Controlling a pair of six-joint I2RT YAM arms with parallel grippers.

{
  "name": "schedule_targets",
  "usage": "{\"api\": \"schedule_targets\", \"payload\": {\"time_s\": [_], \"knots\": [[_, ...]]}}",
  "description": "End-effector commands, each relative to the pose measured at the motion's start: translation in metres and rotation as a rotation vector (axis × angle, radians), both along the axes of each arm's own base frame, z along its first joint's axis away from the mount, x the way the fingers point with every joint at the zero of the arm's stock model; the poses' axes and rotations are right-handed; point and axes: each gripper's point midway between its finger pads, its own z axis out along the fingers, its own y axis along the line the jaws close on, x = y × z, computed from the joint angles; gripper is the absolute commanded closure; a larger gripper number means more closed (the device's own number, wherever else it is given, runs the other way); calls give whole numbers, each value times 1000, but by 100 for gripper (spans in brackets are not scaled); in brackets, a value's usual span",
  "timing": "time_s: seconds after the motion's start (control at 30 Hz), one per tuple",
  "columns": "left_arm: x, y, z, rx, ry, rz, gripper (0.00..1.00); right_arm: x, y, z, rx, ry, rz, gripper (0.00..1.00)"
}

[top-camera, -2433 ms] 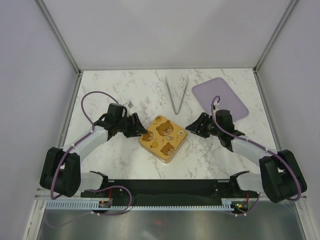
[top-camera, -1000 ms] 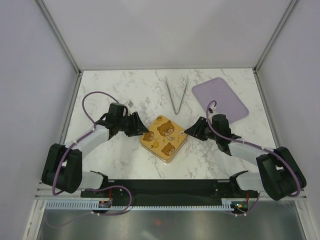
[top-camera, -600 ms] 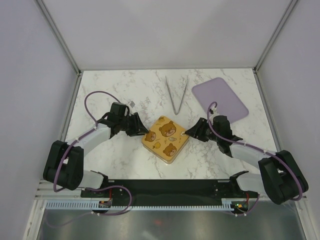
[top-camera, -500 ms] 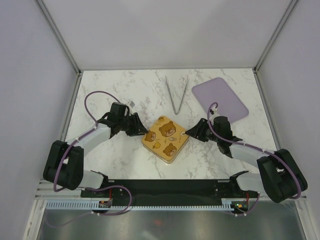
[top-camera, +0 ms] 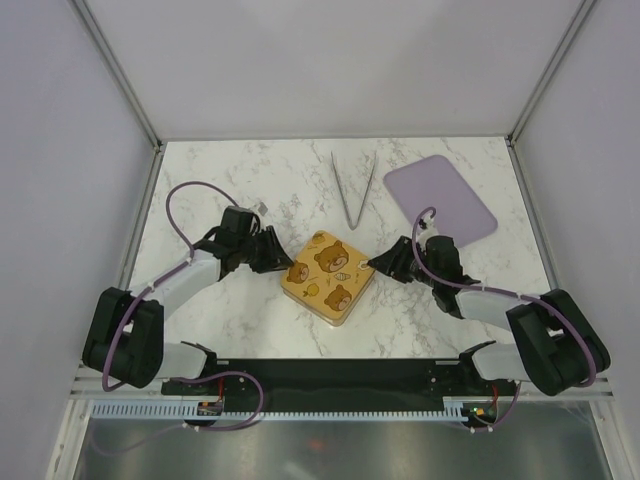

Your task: Pack the chocolate

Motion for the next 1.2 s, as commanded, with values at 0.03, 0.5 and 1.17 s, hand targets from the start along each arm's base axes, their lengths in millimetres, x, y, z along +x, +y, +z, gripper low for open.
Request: {"api": "schedule_targets", "payload": {"time_s": [0.03, 0.5, 1.17], "knots": [[-5, 5, 4, 57, 17, 27, 60, -12, 9, 2, -60, 30, 78, 50], [16, -9, 31, 50, -48, -71, 45, 1, 0, 22, -116, 16, 14, 36], [-2, -18, -15, 69, 57, -70, 63, -25, -6, -34, -74, 171, -87, 55]]}}
